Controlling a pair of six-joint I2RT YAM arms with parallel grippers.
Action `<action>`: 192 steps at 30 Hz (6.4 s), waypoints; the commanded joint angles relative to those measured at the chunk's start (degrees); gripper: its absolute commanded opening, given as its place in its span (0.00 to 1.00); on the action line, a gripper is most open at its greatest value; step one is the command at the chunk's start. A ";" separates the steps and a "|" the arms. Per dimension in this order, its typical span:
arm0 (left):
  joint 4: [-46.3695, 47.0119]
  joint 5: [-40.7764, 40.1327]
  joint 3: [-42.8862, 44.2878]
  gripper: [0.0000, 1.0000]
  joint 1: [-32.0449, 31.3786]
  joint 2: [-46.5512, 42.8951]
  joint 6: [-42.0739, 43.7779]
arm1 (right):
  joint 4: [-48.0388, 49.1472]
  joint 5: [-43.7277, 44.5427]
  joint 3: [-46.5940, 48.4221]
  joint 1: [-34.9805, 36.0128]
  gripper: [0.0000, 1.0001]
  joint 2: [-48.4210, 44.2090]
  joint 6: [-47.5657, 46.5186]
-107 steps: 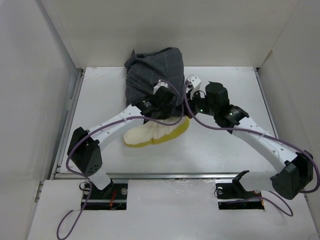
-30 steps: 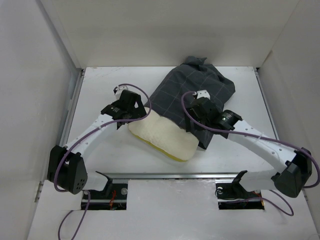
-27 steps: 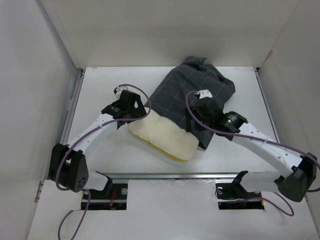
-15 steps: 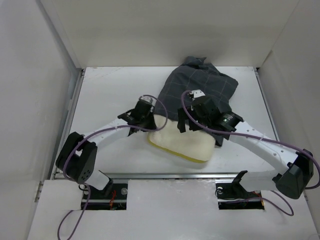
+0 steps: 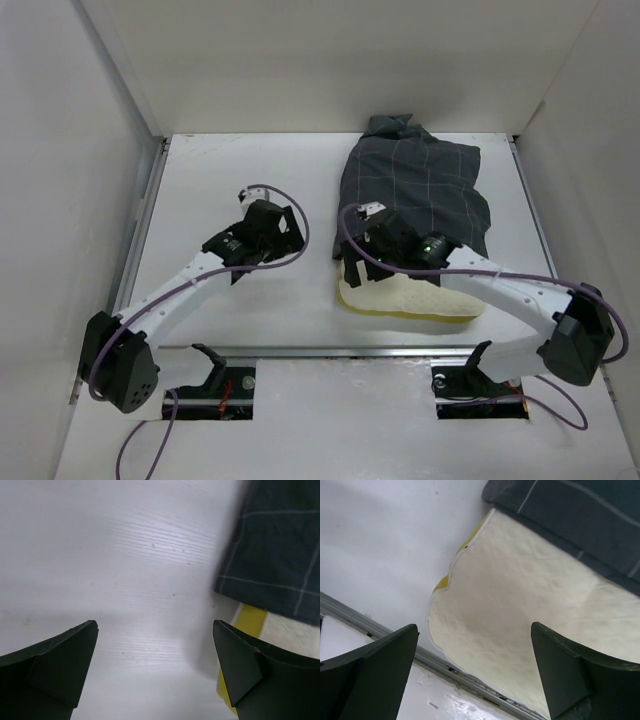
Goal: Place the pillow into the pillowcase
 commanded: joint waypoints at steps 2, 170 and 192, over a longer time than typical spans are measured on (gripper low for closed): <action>-3.22 -3.24 -1.67 1.00 2.25 0.59 -2.99 | 1.37 6.59 -0.02 1.98 1.00 6.95 6.76; -3.66 -31.08 30.51 0.00 -30.01 41.43 10.03 | 14.28 1.69 -16.36 -33.97 1.00 -15.28 -1.66; -4.01 -38.04 39.28 0.00 -26.32 29.07 13.01 | 39.15 -19.93 -23.49 -27.55 0.88 -7.19 -13.01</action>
